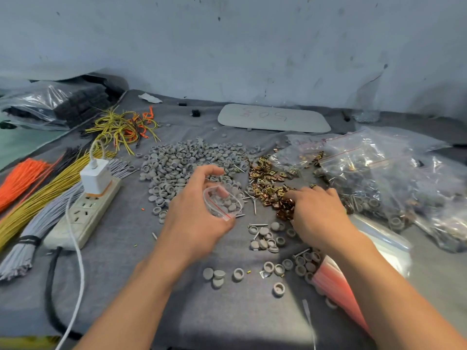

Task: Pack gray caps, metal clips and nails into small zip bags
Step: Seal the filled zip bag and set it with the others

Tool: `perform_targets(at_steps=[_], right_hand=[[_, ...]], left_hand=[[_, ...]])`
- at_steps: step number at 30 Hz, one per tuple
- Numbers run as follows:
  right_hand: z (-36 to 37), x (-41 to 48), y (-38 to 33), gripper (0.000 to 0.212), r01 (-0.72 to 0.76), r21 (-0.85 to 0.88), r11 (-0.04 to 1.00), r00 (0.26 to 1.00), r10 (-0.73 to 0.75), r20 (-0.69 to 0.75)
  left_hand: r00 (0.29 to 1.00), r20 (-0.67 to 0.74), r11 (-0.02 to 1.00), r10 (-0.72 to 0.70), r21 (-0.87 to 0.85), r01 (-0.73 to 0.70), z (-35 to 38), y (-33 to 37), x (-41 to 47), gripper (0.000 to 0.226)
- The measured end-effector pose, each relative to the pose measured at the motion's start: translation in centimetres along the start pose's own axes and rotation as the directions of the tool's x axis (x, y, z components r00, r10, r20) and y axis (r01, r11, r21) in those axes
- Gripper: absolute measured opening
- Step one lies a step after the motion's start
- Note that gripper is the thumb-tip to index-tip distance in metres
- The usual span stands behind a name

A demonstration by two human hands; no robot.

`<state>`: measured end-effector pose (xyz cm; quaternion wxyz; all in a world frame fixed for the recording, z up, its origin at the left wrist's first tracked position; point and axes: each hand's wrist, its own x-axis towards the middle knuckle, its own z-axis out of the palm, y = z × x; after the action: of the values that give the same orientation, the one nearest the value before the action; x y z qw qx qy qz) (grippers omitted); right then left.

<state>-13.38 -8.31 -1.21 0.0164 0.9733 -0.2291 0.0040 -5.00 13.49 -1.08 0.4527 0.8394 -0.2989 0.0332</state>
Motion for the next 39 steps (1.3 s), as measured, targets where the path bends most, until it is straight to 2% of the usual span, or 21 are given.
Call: perform_targets(at_steps=[2, 10, 12, 14, 17, 21, 23, 27, 30, 32, 34, 36, 39], right_hand=[[-0.1, -0.1, -0.1, 0.05, 0.019, -0.019, 1.0, 1.0, -0.019, -0.025], [-0.7, -1.0, -0.3, 0.031, -0.048, 0.123, 0.991, 0.999, 0.05, -0.015], [-0.5, -1.0, -0.2, 0.03, -0.071, 0.185, 0.98, 0.995, 0.082, -0.053], [-0.3, -1.0, 0.1, 0.026, -0.108, 0.334, 0.936, 0.982, 0.153, -0.112], [-0.1, -1.4, 0.6, 0.021, -0.09, 0.643, 0.76, 0.952, 0.256, -0.17], [-0.5, -2.5, 0.5, 0.018, -0.034, 0.922, 0.386, 0.975, 0.214, -0.053], [-0.7, -2.8, 0.4, 0.018, -0.026, 0.98, 0.199, 0.986, 0.166, -0.007], [-1.2, -3.0, 0.1, 0.022, -0.038, 0.996, -0.078, 0.996, 0.073, 0.044], [-1.4, -3.1, -0.1, 0.018, -0.052, 0.976, -0.21, 0.998, 0.028, 0.059], [-1.5, -3.2, -0.3, 0.018, -0.046, 0.978, -0.205, 0.998, 0.026, 0.052], [-1.5, -3.2, -0.4, 0.021, -0.029, 0.988, -0.154, 0.999, 0.029, 0.034], [-1.5, -3.3, -0.6, 0.027, 0.017, 0.998, -0.065, 0.999, 0.028, -0.015], [-1.6, -3.5, -0.9, 0.027, 0.116, 0.985, 0.125, 0.992, 0.027, -0.121]], left_hand=[[1.0, 0.009, 1.0, 0.01, -0.002, -0.01, 0.3, 0.2, 0.0, 0.077], [0.999, 0.044, 0.999, 0.014, 0.049, -0.016, 1.6, 0.4, 0.3, 0.077], [0.998, 0.054, 0.998, 0.01, 0.058, -0.013, 1.8, 0.3, 0.3, 0.077], [0.998, 0.063, 0.998, 0.011, 0.066, -0.015, 2.0, 0.4, 0.3, 0.078], [0.996, 0.083, 0.998, 0.015, 0.067, -0.021, 2.3, 0.5, 0.3, 0.077], [0.994, 0.106, 0.996, 0.013, 0.081, -0.022, 2.7, 0.9, 0.2, 0.076], [0.994, 0.108, 0.995, 0.012, 0.097, -0.023, 2.9, 1.0, 0.1, 0.077], [0.994, 0.113, 0.994, 0.004, 0.111, -0.016, 3.2, 1.2, 0.1, 0.078], [0.993, 0.116, 0.993, 0.004, 0.115, -0.017, 3.4, 1.3, 0.0, 0.076], [0.993, 0.122, 0.993, 0.008, 0.116, -0.022, 3.5, 1.4, 0.0, 0.076], [0.992, 0.126, 0.994, 0.01, 0.11, -0.024, 3.6, 1.4, 0.0, 0.075], [0.991, 0.133, 0.995, 0.014, 0.1, -0.027, 3.7, 1.5, 0.0, 0.075], [0.989, 0.142, 0.996, 0.034, 0.08, -0.045, 3.8, 1.8, -0.2, 0.073]])
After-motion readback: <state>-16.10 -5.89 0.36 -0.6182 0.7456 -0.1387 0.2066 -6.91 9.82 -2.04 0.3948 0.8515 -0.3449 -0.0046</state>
